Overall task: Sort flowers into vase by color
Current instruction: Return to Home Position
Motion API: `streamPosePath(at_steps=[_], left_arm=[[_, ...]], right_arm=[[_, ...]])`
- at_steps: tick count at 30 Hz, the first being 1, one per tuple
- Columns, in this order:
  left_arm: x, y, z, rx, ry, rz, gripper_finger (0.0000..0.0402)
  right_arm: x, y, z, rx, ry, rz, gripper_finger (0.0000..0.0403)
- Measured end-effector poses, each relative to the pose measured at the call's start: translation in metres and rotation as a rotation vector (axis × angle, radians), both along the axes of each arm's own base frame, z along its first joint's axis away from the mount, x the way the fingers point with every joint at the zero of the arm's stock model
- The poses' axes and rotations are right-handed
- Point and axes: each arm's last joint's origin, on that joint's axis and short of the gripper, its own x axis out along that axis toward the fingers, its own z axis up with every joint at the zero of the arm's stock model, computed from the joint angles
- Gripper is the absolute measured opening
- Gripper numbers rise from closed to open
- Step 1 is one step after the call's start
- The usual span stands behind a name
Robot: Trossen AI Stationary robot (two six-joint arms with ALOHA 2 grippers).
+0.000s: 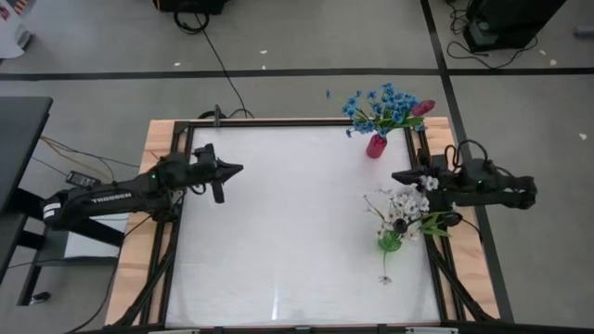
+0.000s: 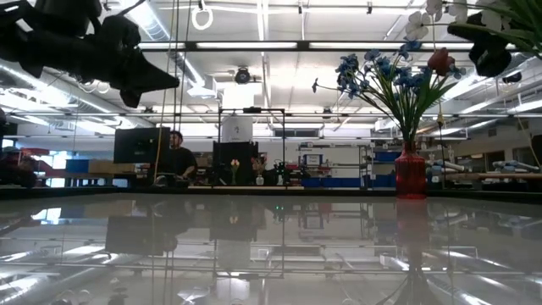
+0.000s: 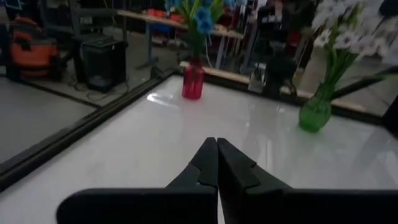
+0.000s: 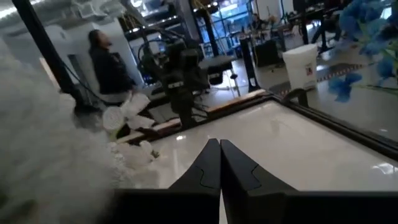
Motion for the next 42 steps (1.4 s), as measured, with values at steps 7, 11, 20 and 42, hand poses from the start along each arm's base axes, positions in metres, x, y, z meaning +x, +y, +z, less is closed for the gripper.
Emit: streamPosePath(at_steps=[7, 11, 20, 42], left_arm=[[-0.001, 0.000, -0.006, 0.013, 0.071, -0.005, 0.0002], [-0.001, 0.000, -0.006, 0.019, 0.072, -0.006, 0.0002], [-0.001, -0.001, -0.008, 0.006, 0.091, -0.013, 0.0002], [-0.004, -0.003, -0.038, 0.074, 0.097, -0.065, 0.0002]], right_arm=[[0.015, 0.002, -0.026, -0.016, 0.027, 0.027, 0.0005], [0.020, 0.001, -0.032, -0.017, 0.008, 0.002, 0.0005], [0.020, 0.000, -0.037, -0.098, 0.063, -0.047, 0.0005], [0.034, 0.002, -0.071, -0.116, 0.084, 0.005, 0.0004]])
